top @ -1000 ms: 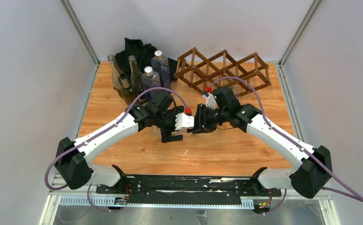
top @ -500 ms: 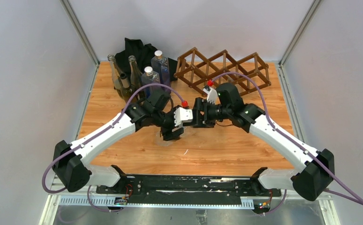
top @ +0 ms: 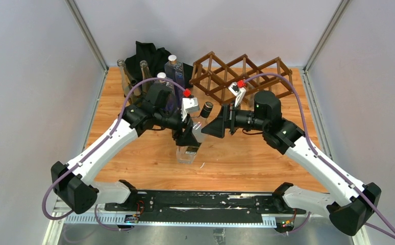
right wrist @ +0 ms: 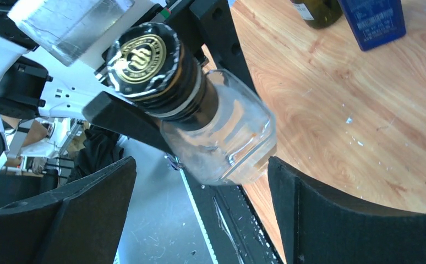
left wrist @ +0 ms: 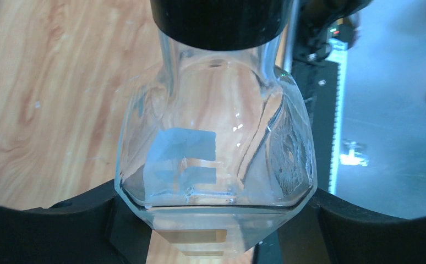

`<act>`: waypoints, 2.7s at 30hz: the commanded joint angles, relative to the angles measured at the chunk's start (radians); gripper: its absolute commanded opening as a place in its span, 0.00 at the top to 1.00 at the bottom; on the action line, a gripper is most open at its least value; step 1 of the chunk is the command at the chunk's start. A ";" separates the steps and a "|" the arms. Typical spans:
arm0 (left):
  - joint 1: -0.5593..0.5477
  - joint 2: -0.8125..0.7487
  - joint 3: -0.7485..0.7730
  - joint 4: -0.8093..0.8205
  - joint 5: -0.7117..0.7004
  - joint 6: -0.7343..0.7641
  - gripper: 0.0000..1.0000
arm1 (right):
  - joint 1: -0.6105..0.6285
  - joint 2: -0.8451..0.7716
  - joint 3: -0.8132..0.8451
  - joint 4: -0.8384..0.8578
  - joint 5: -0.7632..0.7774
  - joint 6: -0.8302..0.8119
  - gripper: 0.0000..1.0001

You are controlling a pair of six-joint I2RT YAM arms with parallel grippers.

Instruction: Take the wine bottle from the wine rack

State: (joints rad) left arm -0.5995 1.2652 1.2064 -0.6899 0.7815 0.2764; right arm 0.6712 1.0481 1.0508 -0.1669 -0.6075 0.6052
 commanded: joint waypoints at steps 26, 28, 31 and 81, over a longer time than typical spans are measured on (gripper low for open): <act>0.064 -0.086 0.065 -0.060 0.259 -0.125 0.12 | 0.097 0.039 0.022 0.158 -0.005 -0.123 1.00; 0.109 -0.092 0.072 -0.092 0.221 -0.107 0.00 | 0.094 0.035 0.043 0.113 0.063 -0.163 1.00; 0.200 -0.089 0.115 -0.160 0.177 -0.079 0.00 | 0.091 0.048 0.085 0.046 0.187 -0.238 1.00; 0.507 -0.122 0.373 -0.335 -0.209 -0.053 0.00 | 0.001 0.771 0.403 0.398 0.631 -0.501 0.14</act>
State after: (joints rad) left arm -0.0975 1.1660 1.5440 -1.0100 0.6075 0.2279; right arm 0.6842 1.8927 1.4666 0.2123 -0.0250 0.1120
